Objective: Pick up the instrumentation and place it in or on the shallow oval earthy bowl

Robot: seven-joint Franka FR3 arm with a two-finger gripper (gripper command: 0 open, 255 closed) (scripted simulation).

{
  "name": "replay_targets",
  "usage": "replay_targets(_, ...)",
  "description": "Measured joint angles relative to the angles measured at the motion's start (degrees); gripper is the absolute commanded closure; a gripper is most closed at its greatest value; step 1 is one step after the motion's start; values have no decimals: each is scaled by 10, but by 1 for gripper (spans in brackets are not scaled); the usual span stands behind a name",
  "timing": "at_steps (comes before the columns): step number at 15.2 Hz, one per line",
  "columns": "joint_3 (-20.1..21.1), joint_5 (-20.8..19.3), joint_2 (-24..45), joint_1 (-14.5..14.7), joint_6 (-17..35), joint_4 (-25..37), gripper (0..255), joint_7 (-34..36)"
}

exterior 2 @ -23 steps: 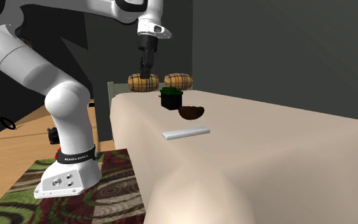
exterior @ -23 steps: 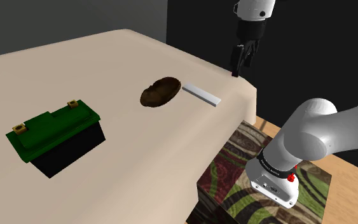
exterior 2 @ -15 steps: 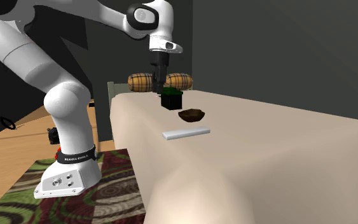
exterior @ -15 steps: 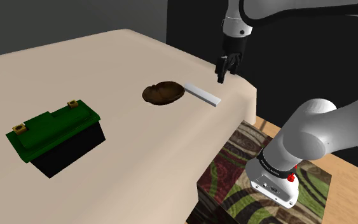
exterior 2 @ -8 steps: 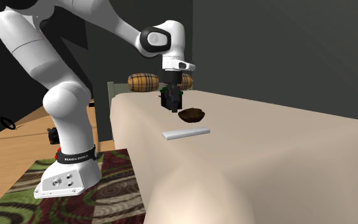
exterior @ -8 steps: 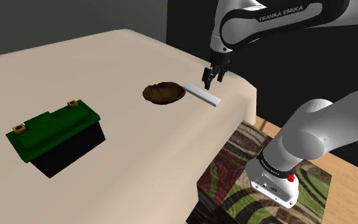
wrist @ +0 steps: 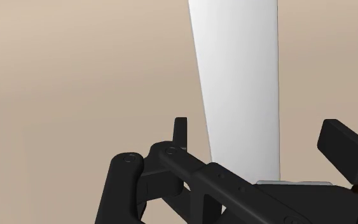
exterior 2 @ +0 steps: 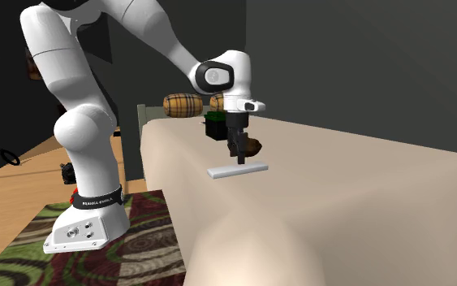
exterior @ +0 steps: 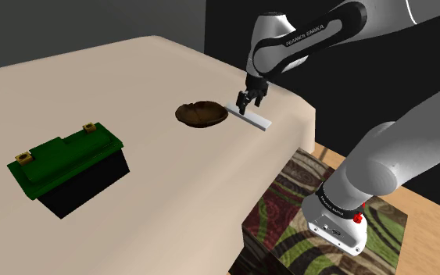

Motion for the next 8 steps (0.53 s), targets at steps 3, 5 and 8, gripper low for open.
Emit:
replay_targets(3,-2,0,17,-1,29,-10,0,-1)
replay_targets(5,-3,-1,28,-2,45,-16,0,-2)
replay_targets(8,-3,-1,36,-2,58,-21,0,-2)
